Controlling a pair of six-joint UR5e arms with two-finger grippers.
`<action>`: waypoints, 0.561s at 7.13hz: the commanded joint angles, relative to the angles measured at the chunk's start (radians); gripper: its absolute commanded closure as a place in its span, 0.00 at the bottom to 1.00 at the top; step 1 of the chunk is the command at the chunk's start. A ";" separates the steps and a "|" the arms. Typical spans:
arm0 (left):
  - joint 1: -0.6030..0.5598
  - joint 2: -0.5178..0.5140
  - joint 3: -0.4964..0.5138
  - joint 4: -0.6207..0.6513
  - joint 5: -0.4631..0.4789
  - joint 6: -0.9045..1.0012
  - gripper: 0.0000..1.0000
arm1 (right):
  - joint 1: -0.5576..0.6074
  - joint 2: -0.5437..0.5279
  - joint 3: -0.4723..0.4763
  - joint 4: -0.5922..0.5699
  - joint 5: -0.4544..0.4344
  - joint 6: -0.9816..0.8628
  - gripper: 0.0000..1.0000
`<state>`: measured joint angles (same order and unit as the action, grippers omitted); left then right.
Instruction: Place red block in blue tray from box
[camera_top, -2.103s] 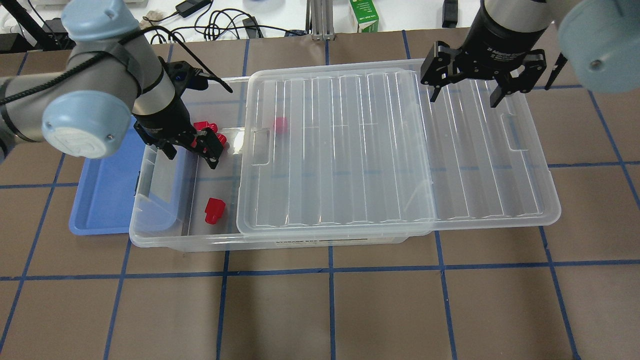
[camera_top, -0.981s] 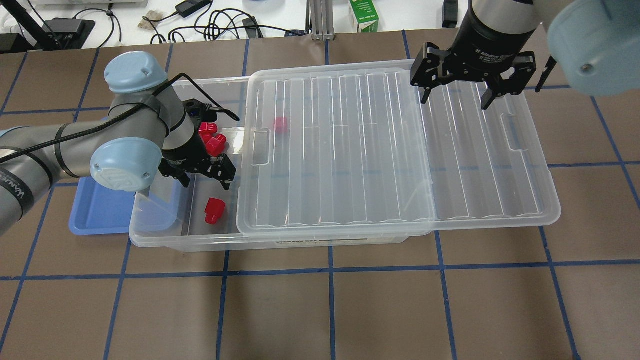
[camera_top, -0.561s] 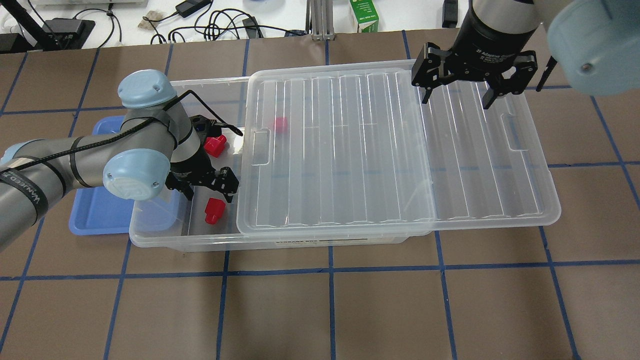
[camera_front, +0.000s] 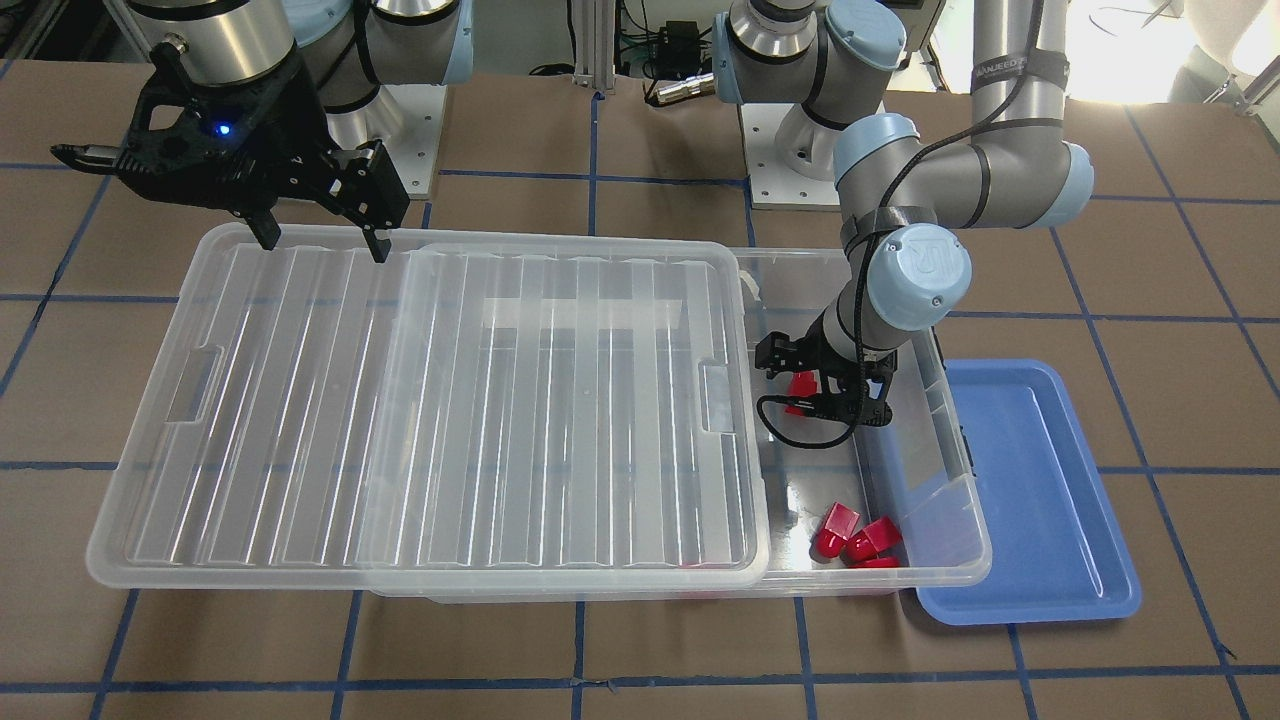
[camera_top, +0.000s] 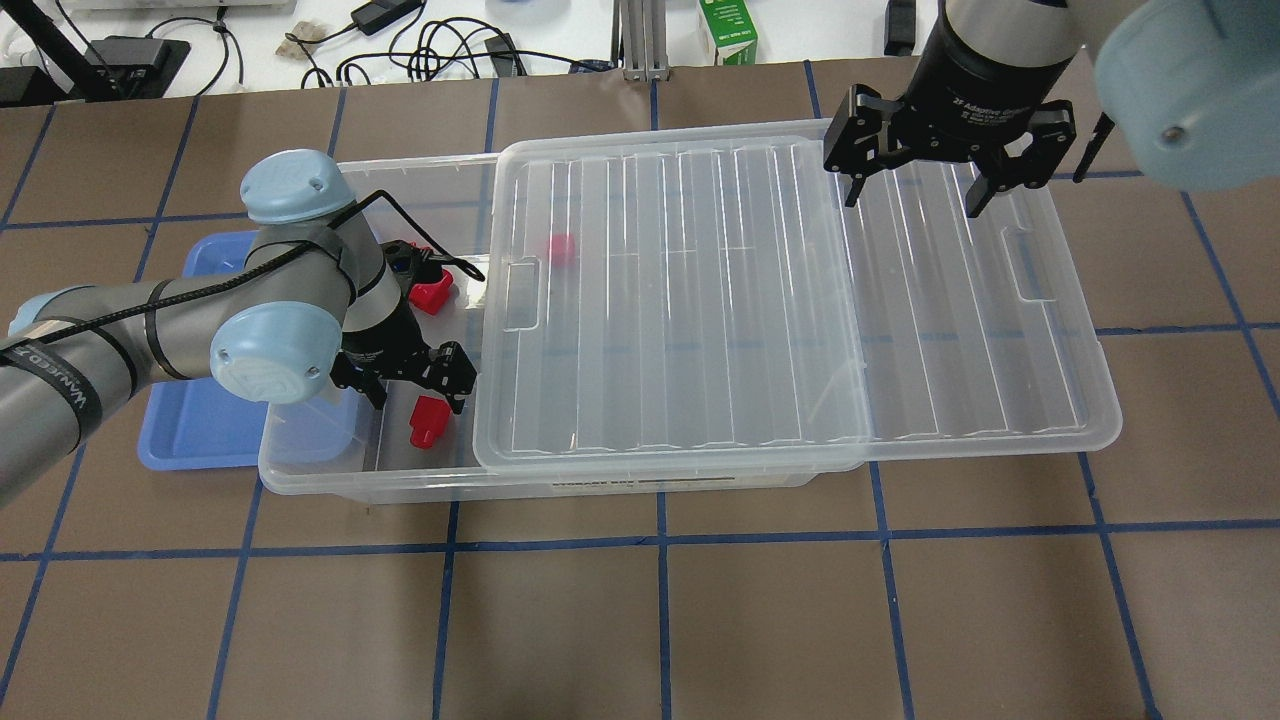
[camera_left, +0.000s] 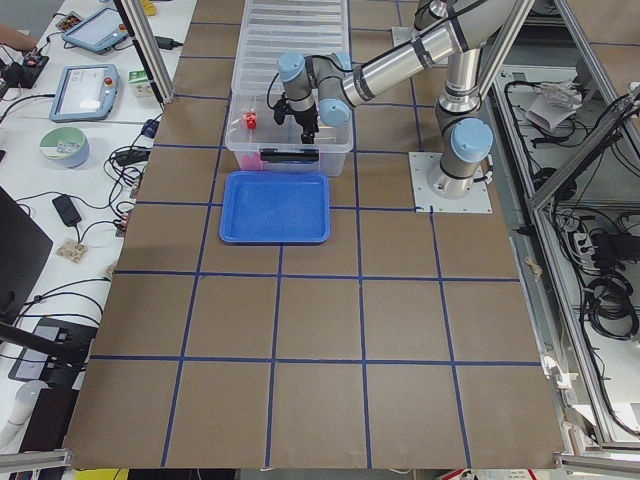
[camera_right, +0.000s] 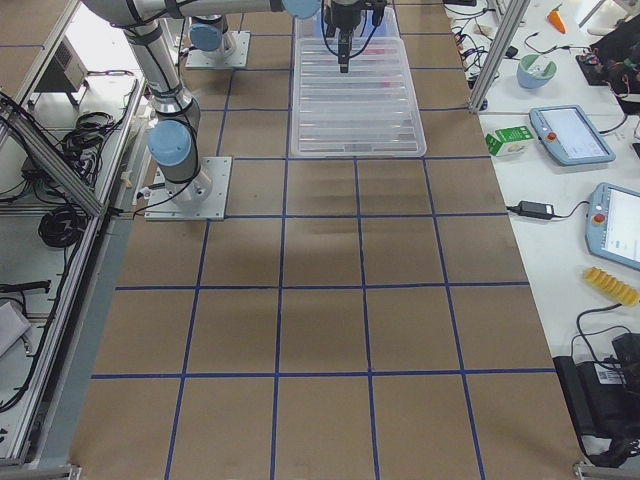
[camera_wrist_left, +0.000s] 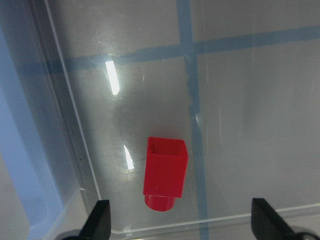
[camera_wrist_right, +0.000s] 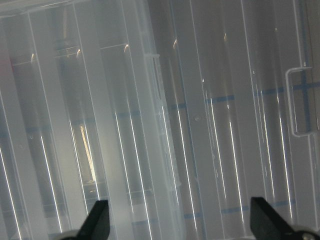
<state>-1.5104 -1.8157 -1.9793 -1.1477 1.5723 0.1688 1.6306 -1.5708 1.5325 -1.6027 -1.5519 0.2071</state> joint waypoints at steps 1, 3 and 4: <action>0.010 -0.023 -0.009 0.014 -0.002 -0.002 0.00 | 0.000 0.000 0.000 0.000 -0.001 0.000 0.00; 0.010 -0.036 -0.021 0.045 -0.002 -0.005 0.00 | 0.000 0.000 0.000 0.000 -0.001 0.000 0.00; 0.010 -0.043 -0.021 0.058 -0.002 -0.003 0.02 | 0.000 0.000 0.000 0.000 -0.001 0.000 0.00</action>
<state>-1.5004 -1.8496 -1.9980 -1.1062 1.5709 0.1647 1.6306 -1.5708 1.5325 -1.6029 -1.5524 0.2071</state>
